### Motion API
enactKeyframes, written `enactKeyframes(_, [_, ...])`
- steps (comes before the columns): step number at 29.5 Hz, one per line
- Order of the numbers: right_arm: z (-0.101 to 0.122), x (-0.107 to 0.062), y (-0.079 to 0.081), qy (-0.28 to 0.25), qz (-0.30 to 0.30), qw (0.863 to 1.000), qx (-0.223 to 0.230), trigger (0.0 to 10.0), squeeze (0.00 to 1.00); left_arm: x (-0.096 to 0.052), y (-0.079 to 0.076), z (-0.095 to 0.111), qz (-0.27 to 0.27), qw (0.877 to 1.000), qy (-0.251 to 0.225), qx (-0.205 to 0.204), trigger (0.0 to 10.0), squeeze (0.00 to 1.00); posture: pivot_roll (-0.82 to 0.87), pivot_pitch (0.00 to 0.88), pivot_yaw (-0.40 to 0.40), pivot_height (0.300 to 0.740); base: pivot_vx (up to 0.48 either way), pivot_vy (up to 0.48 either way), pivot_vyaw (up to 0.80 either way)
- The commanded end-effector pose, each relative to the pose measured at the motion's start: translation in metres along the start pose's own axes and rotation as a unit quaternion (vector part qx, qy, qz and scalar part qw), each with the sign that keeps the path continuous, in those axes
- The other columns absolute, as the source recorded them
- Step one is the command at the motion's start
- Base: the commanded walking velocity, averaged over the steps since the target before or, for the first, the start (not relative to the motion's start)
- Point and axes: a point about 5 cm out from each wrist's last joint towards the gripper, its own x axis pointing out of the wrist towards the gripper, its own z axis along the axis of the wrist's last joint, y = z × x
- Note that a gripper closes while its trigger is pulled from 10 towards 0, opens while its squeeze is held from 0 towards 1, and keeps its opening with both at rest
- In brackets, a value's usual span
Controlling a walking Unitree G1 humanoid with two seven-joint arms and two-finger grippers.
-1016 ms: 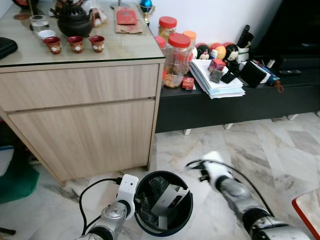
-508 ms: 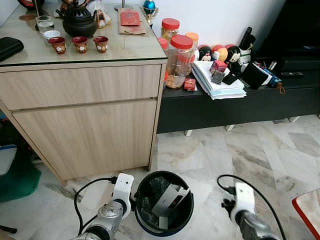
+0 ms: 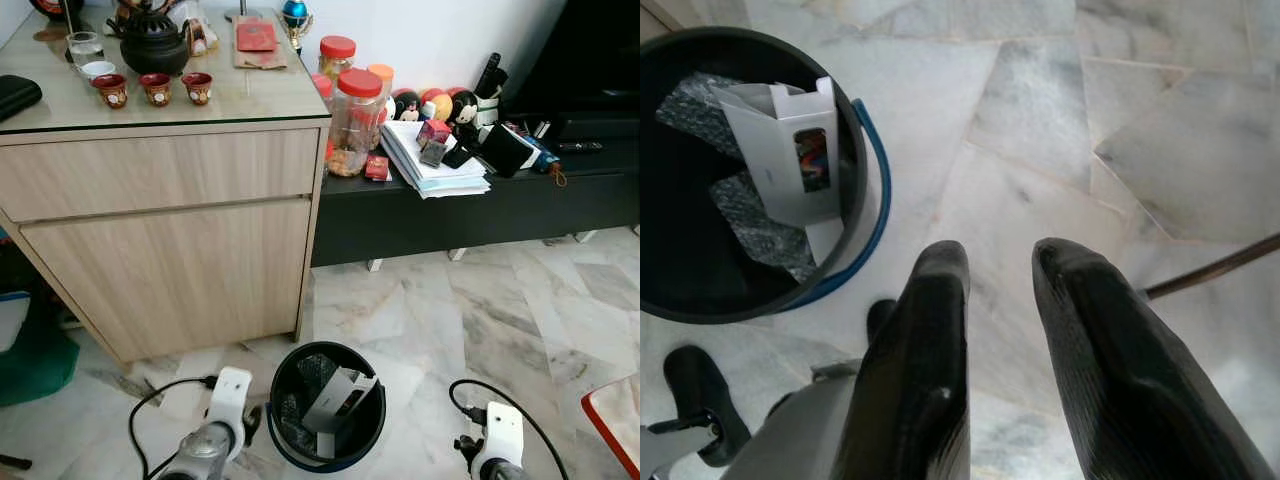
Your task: Picking trash to rubbish bin
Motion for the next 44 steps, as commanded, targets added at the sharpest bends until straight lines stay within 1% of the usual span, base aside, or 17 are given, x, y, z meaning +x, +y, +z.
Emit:
enactKeyframes(1, [0.002,0.000,-0.003,-0.009,-0.008,1.000,0.010,10.0,0.00,-0.002,-0.002,-0.012,-0.004,1.000,0.022,-0.003,10.0,0.00,0.01,0.046,-0.125,0.740,0.000,0.000,0.00])
enactKeyframes(5, [0.002,0.000,-0.003,-0.012,-0.012,1.000,0.014,10.0,0.00,-0.004,-0.002,-0.016,-0.004,1.000,0.027,-0.005,10.0,0.00,0.01,0.036,-0.123,0.740,0.000,0.000,0.00])
enactKeyframes(7, [0.004,0.000,-0.002,-0.019,-0.010,1.000,0.004,10.0,0.00,-0.005,-0.003,-0.021,-0.006,0.999,0.034,-0.005,10.0,0.00,0.01,0.026,-0.121,0.740,0.000,0.000,0.00])
enactKeyframes(12, [0.005,0.000,0.000,-0.024,-0.010,1.000,0.011,10.0,0.00,-0.006,-0.005,-0.027,-0.010,0.999,0.044,-0.001,10.0,0.00,0.01,0.012,-0.117,0.740,0.000,0.000,0.00])
enactKeyframes(14, [0.004,0.000,0.001,-0.024,-0.010,1.000,0.010,10.0,0.00,-0.007,-0.006,-0.030,-0.014,0.999,0.048,0.008,10.0,0.00,0.01,0.003,-0.117,0.740,-0.259,0.000,0.00])
enactKeyframes(19, [0.003,0.000,0.002,-0.023,-0.010,1.000,0.007,10.0,0.00,-0.007,-0.006,-0.031,-0.013,0.999,0.049,0.008,10.0,0.00,0.01,0.000,-0.117,0.740,-0.259,0.000,0.00])
enactKeyframes(21, [0.002,0.000,0.003,-0.017,-0.008,1.000,-0.009,10.0,0.00,-0.007,-0.005,-0.031,-0.012,0.999,0.050,0.008,10.0,0.00,0.02,0.000,-0.117,0.740,-0.277,0.000,0.00])
enactKeyframes(31, [-0.001,0.000,0.005,-0.015,-0.005,1.000,-0.010,10.0,0.00,-0.008,-0.004,-0.032,-0.014,0.999,0.050,0.015,10.0,0.00,0.01,0.000,-0.109,0.740,0.000,0.000,0.00])
enactKeyframes(44, [-0.003,0.000,0.004,-0.012,-0.003,1.000,-0.020,10.0,0.00,-0.007,-0.006,-0.030,-0.015,0.999,0.047,0.011,10.0,0.00,0.00,0.000,-0.119,0.740,0.000,0.000,0.00])
